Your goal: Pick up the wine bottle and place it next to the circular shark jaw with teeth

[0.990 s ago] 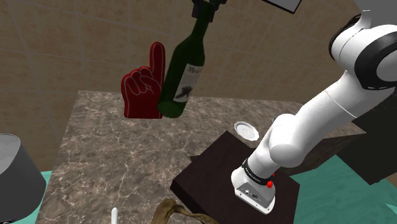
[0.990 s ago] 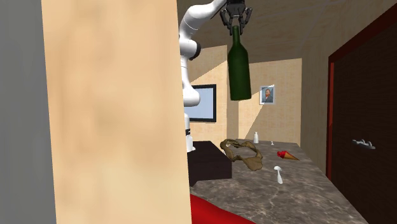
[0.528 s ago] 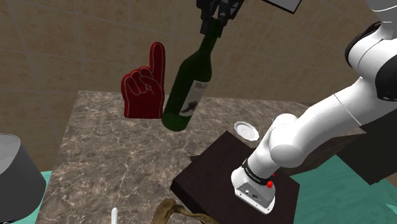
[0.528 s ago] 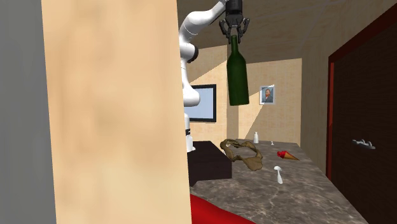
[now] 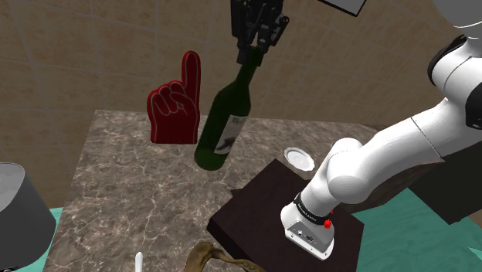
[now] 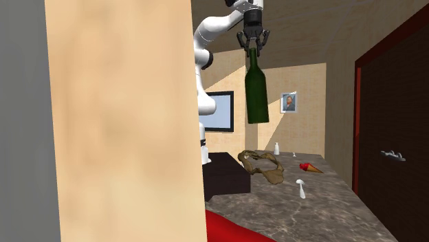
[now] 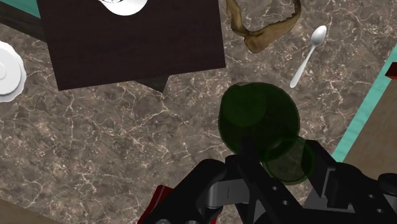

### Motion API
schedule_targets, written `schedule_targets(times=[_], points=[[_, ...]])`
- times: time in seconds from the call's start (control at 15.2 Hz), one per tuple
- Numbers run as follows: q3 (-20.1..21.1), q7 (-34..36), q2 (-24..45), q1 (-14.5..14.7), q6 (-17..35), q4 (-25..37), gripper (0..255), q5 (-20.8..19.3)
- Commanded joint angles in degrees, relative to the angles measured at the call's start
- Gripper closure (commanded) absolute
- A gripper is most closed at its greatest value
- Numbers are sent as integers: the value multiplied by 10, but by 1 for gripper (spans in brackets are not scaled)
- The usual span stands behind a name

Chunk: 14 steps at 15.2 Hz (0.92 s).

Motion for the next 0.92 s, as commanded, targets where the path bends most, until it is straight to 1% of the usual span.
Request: schedule_targets(times=[0.0, 0.86], points=[[1, -3, -8, 1, 17, -25, 255, 2], [6, -20, -47, 5, 113, -159, 255, 10]])
